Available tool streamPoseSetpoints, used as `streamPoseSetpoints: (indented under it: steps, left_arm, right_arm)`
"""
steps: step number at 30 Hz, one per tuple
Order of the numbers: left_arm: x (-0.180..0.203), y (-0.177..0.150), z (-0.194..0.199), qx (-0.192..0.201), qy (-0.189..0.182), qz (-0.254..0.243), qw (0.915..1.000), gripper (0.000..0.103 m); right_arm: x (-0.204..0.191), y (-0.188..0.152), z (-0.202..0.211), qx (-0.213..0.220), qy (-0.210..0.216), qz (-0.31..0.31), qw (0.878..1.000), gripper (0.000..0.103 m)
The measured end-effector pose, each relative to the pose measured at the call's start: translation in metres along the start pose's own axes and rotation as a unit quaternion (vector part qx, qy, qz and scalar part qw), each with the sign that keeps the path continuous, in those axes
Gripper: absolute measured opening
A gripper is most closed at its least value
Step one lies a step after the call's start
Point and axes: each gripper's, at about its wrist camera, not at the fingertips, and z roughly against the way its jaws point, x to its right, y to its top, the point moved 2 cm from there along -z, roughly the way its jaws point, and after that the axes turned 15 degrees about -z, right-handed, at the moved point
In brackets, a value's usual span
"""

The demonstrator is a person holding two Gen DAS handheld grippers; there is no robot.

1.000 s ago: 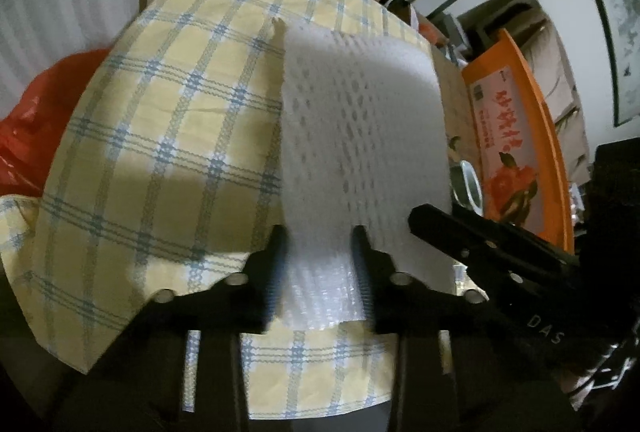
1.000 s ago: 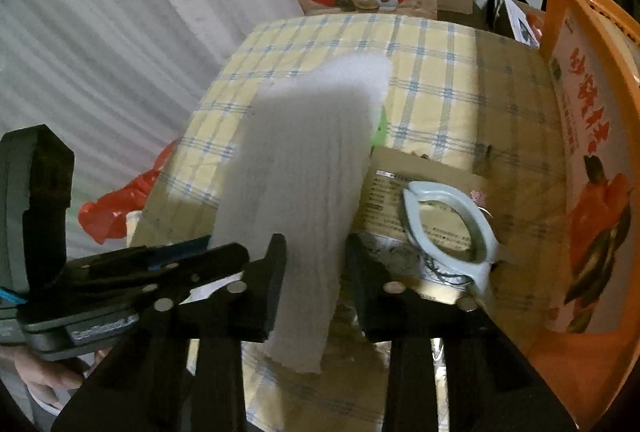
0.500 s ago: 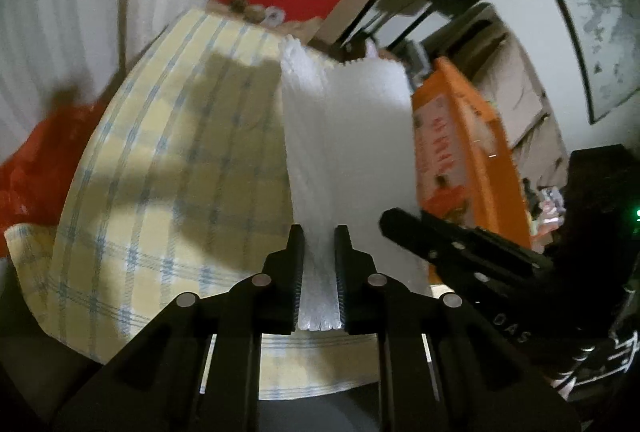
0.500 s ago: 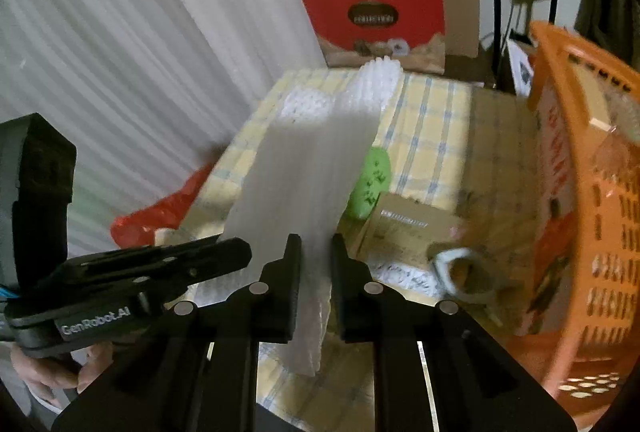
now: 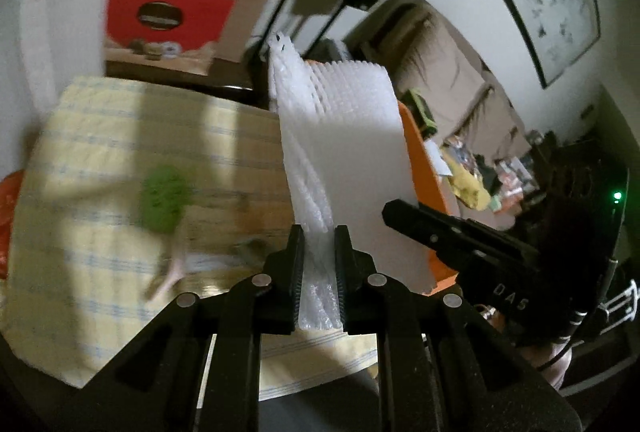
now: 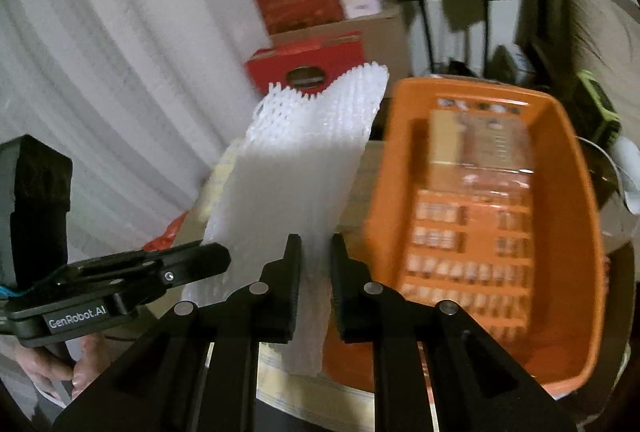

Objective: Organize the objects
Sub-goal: 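Carry the foam sheet over the orange basket with the left gripper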

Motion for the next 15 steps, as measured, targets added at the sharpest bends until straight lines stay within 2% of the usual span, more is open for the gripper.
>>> streamPoseSetpoints:
  steps: [7,15]
  left_arm:
    - [0.049,0.015,-0.050,-0.034,-0.034,-0.020,0.9987,0.013]
    - [0.077,0.010,-0.095,-0.092,-0.052,-0.026,0.9941,0.013]
  right_arm:
    - [0.068,0.011,0.020,0.004,-0.024,-0.042,0.999,0.013]
    - [0.131,0.006,0.019,-0.033,-0.034,-0.102,0.994,0.013]
